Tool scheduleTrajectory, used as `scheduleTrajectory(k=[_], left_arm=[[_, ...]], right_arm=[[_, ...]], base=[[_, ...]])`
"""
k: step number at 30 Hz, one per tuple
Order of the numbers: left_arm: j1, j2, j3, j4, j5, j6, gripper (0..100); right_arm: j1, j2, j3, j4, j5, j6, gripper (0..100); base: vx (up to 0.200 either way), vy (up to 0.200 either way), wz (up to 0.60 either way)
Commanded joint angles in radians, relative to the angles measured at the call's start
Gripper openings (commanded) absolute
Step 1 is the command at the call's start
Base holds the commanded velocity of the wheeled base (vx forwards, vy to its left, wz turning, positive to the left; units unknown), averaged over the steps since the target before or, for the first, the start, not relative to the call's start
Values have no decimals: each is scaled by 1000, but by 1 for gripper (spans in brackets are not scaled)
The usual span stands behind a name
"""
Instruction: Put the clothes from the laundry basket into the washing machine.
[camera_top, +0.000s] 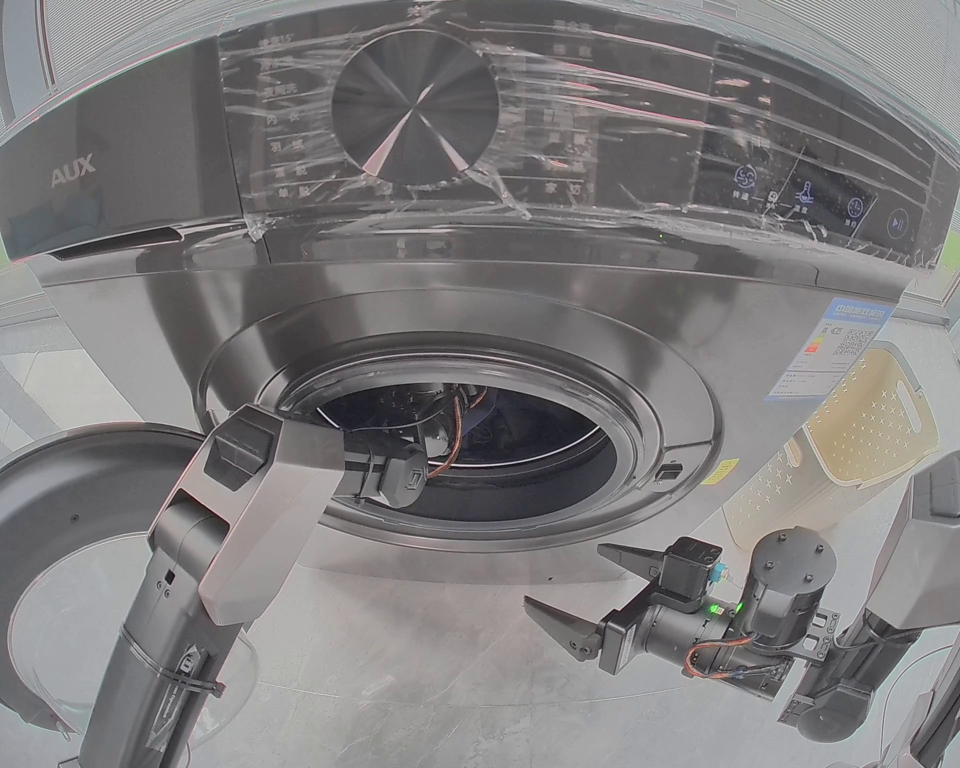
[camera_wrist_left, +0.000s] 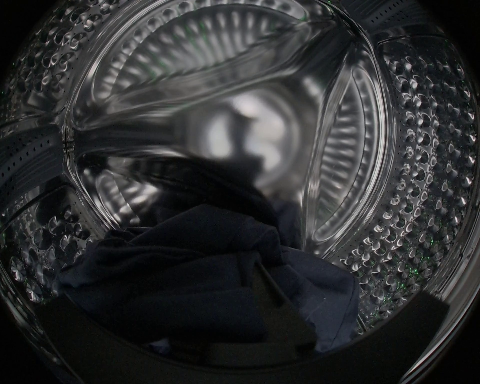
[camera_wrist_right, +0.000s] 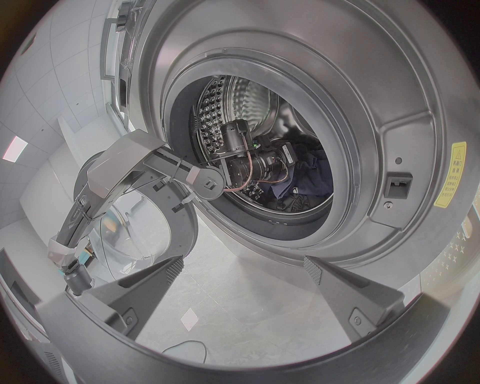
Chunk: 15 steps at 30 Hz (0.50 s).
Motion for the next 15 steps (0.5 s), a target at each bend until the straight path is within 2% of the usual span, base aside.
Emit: scheduleTrajectory(k=[1,8,12,15], left_arm=[[-2,12,-2,2,0,-1,100],[-16,4,-2,17,12,1,100],[-29,-2,42,8,15,8,100],[-31,-17,73,0,15,25,100]], right_arm=[[1,1,1,-1,0,1,100],[1,-1,1,-1,0,0,100],[1,-3,1,-1,0,0,100],[1,-3,1,-1,0,0,100]], base=[[0,0,0],[0,0,0],[0,0,0],[0,0,0]])
